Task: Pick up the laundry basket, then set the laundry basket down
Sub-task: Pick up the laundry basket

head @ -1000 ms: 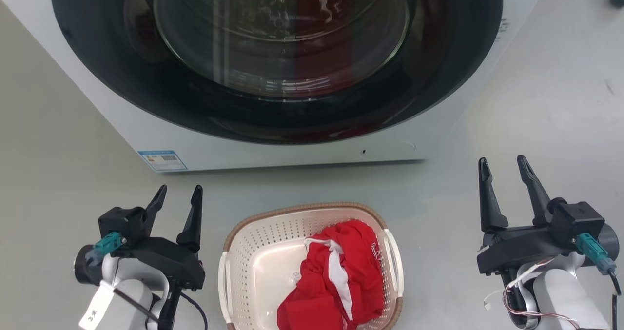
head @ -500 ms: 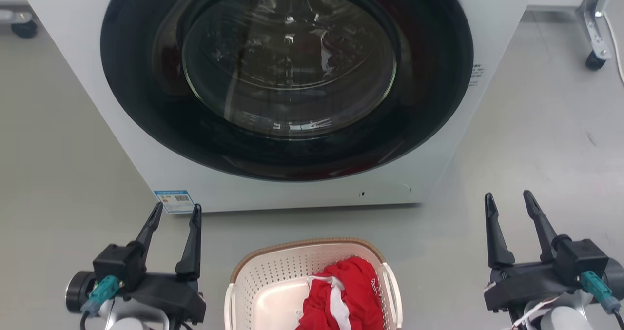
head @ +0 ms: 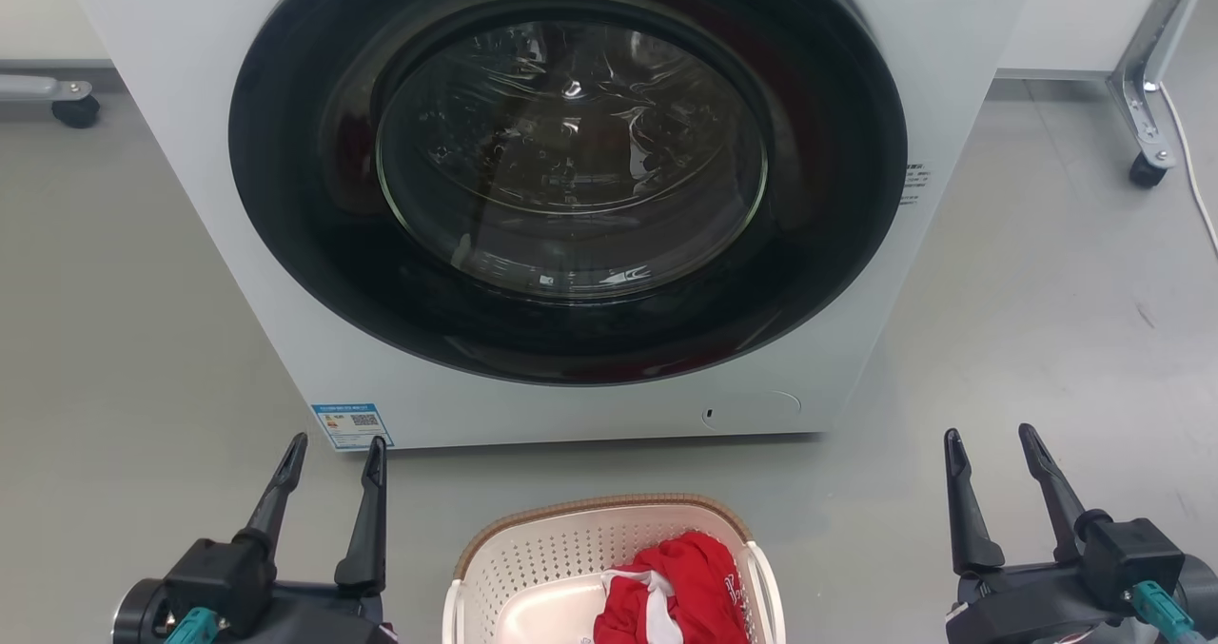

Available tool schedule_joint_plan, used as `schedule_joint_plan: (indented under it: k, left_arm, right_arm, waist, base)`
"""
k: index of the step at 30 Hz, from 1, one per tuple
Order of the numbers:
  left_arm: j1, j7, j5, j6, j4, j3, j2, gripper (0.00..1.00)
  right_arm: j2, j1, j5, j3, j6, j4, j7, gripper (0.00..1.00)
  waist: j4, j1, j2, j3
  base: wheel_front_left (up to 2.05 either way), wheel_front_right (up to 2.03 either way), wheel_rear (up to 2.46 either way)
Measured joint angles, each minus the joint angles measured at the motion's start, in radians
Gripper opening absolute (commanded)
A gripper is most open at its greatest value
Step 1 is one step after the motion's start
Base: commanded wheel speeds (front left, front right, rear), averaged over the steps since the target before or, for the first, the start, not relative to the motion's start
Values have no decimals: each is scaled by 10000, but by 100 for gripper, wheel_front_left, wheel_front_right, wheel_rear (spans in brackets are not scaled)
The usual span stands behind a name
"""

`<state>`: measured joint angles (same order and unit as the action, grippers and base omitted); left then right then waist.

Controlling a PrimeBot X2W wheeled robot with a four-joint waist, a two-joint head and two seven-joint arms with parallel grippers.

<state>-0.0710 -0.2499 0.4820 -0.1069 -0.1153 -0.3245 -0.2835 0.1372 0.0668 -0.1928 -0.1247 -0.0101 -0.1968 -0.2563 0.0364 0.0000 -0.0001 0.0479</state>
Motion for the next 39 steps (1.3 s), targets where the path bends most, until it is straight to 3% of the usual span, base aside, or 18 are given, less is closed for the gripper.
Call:
schedule_joint_plan:
  k: [39]
  left_arm:
    - [591,543,-449,-165,869,483,257,100]
  right_arm:
    - [-63,-166,-104,-163,-86,370,529,100]
  waist:
    - [17,0,2,402]
  base:
    - [0,0,0]
